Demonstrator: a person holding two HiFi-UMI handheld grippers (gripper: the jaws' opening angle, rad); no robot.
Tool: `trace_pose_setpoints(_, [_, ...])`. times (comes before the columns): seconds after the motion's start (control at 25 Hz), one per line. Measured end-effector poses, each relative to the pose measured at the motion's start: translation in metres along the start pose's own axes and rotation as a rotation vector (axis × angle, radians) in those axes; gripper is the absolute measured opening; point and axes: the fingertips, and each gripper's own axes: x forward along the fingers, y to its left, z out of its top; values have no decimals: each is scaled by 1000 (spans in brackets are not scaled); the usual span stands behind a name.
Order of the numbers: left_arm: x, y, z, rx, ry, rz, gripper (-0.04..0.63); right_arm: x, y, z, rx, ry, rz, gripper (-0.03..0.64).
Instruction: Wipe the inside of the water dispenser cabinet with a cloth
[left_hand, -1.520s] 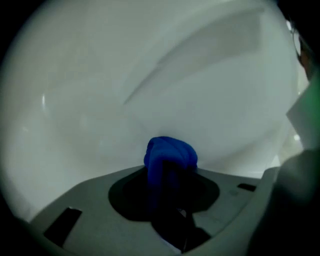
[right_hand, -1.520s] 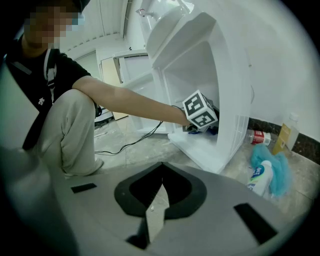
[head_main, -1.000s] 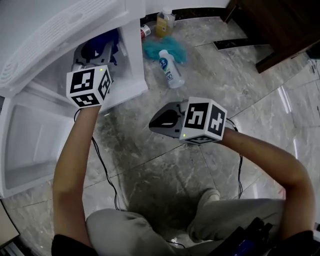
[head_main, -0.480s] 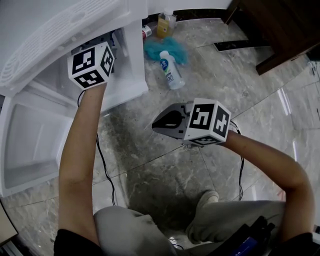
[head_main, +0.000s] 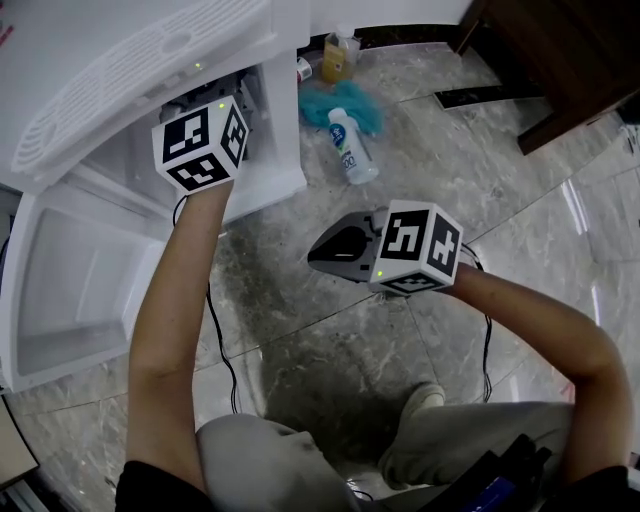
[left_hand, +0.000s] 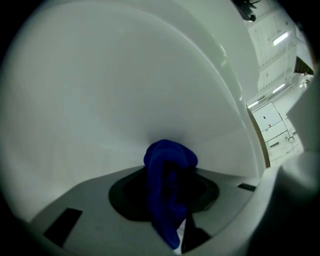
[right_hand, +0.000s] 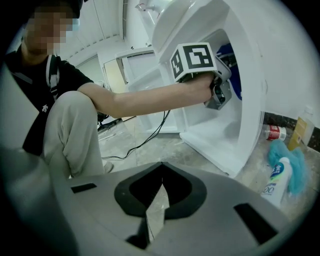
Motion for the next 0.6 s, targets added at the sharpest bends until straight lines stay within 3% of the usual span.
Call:
trace_pose_setpoints(0.12, [8,4,0,22,7,4,135,3,2,3,-6,2,8,-2])
trace_pose_setpoints(0.32, [30,21,-7,70,57,89,132,4,7,4,46,-17,36,-2])
trace_pose_setpoints(0.6, [7,1,-5,46,124,-10,132,7,10,4,57,-8,60,-2])
